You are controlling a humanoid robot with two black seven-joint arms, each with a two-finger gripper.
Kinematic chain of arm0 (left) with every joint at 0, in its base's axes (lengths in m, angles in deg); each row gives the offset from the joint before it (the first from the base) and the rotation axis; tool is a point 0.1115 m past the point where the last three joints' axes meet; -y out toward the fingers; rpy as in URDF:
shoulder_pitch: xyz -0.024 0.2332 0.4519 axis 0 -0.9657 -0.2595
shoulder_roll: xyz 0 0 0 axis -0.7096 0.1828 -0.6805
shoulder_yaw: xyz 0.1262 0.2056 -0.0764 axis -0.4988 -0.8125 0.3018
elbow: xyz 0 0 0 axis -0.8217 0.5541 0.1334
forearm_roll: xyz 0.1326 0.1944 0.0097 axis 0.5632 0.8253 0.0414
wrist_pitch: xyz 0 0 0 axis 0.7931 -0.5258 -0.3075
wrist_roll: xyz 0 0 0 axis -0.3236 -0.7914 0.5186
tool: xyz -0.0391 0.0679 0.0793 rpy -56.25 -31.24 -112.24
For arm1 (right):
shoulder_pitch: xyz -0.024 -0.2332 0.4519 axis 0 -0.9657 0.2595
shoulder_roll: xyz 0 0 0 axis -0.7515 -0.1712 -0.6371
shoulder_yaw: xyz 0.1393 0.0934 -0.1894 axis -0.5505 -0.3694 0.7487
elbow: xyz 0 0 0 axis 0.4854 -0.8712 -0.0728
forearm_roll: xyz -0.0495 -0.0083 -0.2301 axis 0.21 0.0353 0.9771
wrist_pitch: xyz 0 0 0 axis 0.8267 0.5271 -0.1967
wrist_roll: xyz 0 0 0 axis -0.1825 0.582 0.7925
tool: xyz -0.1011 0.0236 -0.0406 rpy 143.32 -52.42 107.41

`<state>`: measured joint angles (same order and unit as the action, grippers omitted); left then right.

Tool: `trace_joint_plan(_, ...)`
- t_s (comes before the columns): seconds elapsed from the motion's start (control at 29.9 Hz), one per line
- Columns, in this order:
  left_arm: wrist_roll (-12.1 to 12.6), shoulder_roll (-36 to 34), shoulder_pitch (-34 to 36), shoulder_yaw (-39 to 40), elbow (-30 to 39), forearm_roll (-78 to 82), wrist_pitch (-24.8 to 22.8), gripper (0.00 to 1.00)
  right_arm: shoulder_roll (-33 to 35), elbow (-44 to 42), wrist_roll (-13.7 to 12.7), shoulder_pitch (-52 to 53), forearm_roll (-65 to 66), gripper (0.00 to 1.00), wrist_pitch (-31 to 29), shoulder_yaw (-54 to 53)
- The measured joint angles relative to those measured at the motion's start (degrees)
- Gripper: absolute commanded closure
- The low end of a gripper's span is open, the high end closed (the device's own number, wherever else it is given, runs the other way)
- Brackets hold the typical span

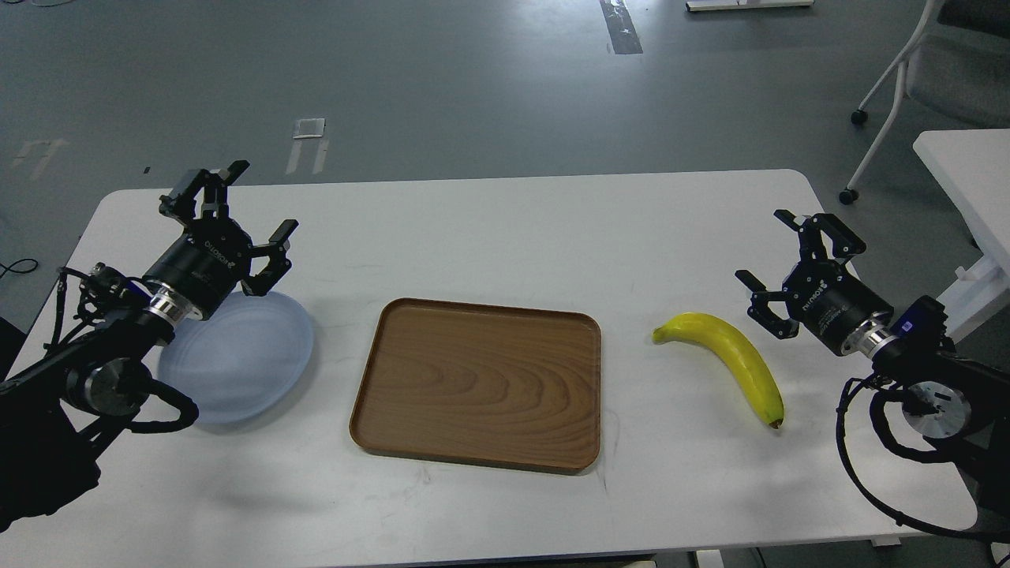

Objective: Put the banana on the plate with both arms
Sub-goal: 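Move the left gripper down to grasp the rim of the pale blue plate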

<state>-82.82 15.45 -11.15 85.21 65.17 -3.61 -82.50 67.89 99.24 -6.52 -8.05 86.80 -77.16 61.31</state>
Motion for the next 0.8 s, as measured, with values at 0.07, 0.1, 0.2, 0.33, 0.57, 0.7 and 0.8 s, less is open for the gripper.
trace_joint_plan(0.07, 0.0, 0.0, -0.1, 0.3, 0.0, 0.0, 0.0, 0.02, 0.0, 0.0, 0.0, 0.0, 0.0, 0.01, 0.0, 0.0)
trace_joint_plan(0.1, 0.0, 0.0, -0.2, 0.4, 0.0, 0.1, 0.0, 0.02, 0.0, 0.0, 0.0, 0.0, 0.0, 0.01, 0.0, 0.0)
trace_joint_plan(0.2, 0.0, 0.0, -0.2, 0.4, 0.0, 0.2, 0.0, 0.02, 0.0, 0.0, 0.0, -0.1, 0.0, 0.01, 0.0, 0.0)
trace_joint_plan(0.33, 0.0, -0.4, -0.2, 0.1, 0.0, 0.6, 0.0, 0.02, 0.0, 0.0, 0.0, -0.2, 0.0, 0.01, 0.0, 0.1)
trace_joint_plan(0.57, 0.0, -3.3, 2.3, 0.3, -1.9, 1.1, 0.0, 0.02, 0.0, 0.0, 0.0, -0.1, 0.1, 0.01, 0.0, 0.3)
trace_joint_plan(0.7, 0.0, -6.1, 5.2, -0.1, -1.1, 7.9, 0.0, 0.02, 0.0, -0.1, 0.0, -0.1, 0.2, 0.01, 0.0, 0.3)
trace_joint_plan(0.8, 0.0, -9.5, 7.0, -0.2, 1.9, 19.7, 0.0, 0.02, 0.1, -0.1, 0.0, -0.1, 0.2, 0.01, 0.0, 0.4)
